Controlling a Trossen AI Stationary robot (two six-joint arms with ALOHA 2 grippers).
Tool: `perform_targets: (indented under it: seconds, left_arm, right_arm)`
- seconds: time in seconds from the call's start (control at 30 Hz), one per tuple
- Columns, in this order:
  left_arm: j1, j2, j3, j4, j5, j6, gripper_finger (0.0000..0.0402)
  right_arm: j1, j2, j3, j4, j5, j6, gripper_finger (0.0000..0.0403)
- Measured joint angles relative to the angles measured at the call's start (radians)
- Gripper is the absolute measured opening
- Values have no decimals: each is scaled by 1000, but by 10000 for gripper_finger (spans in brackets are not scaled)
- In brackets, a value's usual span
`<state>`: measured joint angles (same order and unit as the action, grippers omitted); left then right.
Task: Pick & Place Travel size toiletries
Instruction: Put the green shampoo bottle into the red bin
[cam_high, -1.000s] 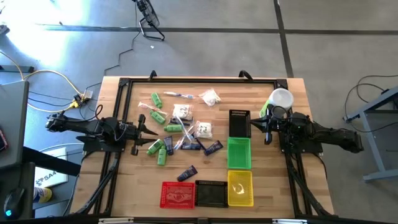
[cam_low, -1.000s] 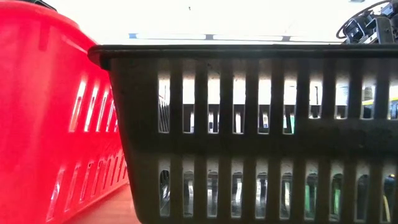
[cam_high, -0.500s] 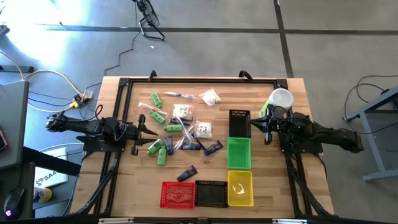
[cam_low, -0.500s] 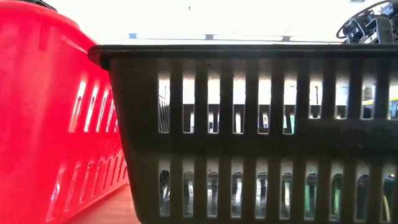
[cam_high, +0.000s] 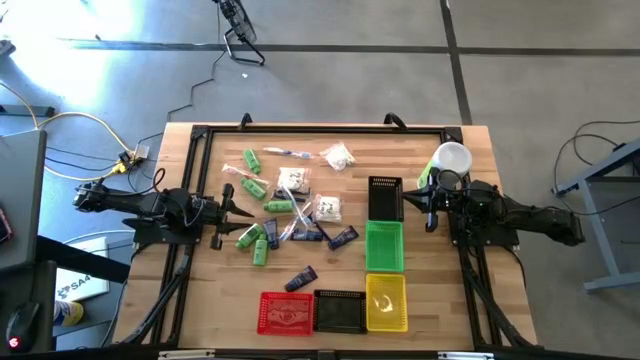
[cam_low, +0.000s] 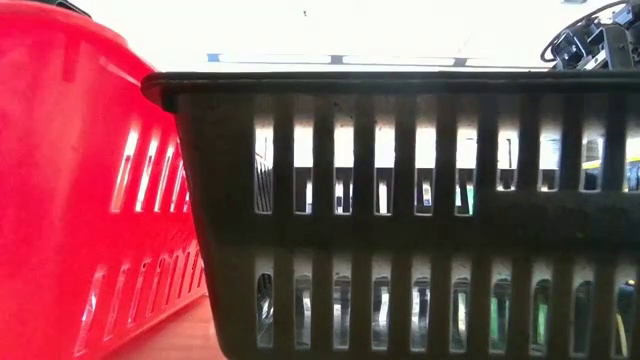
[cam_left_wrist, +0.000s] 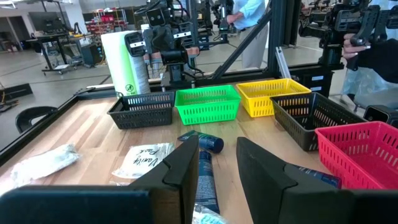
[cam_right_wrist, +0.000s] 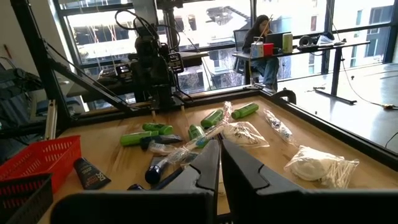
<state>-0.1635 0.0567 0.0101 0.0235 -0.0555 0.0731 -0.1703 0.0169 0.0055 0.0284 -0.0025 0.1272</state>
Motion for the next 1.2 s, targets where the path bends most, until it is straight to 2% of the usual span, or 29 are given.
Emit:
perform_targets:
  seconds: [0.17,0.37,0.87,1.07,1.2]
  left_arm:
    - [0,0,0,1,0,-3,104]
    - [0,0,0,2,0,-86,104]
    - [0,0,0,14,-5,-82,104]
    - [0,0,0,5,-5,-82,104]
    - [0,0,0,5,-5,-87,104]
  right_arm:
    - [0,0,0,2,0,0,11]
    - [0,0,0,2,0,0,11]
    - [0,0,0,6,-16,8,11]
    - [0,3,0,14,-30,132,4]
    - [0,19,0,49,-30,139,3]
